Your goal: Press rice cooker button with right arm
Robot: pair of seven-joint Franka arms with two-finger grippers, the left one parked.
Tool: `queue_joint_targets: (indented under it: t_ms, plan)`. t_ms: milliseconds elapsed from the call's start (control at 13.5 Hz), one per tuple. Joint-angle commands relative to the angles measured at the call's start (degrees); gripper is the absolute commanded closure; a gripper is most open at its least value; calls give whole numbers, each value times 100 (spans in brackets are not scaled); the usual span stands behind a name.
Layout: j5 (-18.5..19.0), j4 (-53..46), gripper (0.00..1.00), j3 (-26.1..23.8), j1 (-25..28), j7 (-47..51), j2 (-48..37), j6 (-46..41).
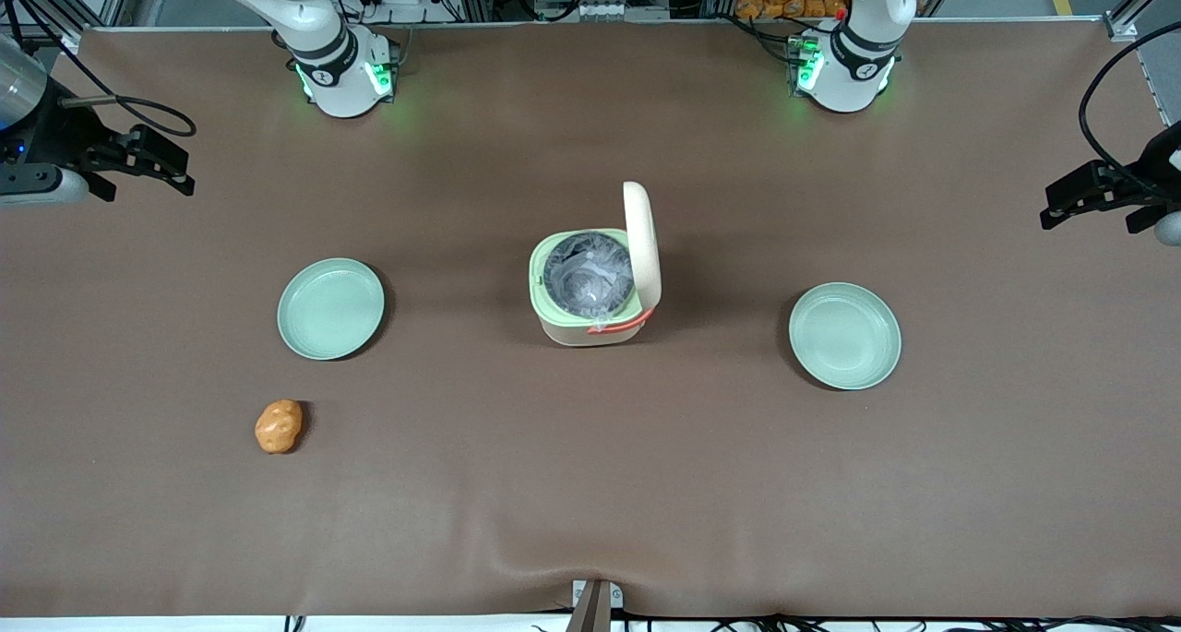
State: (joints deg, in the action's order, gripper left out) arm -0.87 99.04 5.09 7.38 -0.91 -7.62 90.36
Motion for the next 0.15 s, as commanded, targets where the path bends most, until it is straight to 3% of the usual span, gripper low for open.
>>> queue_joint_targets:
  t_ms: [0, 74]
  plan:
    - [69, -174, 0, -87, -70, -41, -55, -194]
    - [69, -174, 0, -87, -70, -50, -55, -194]
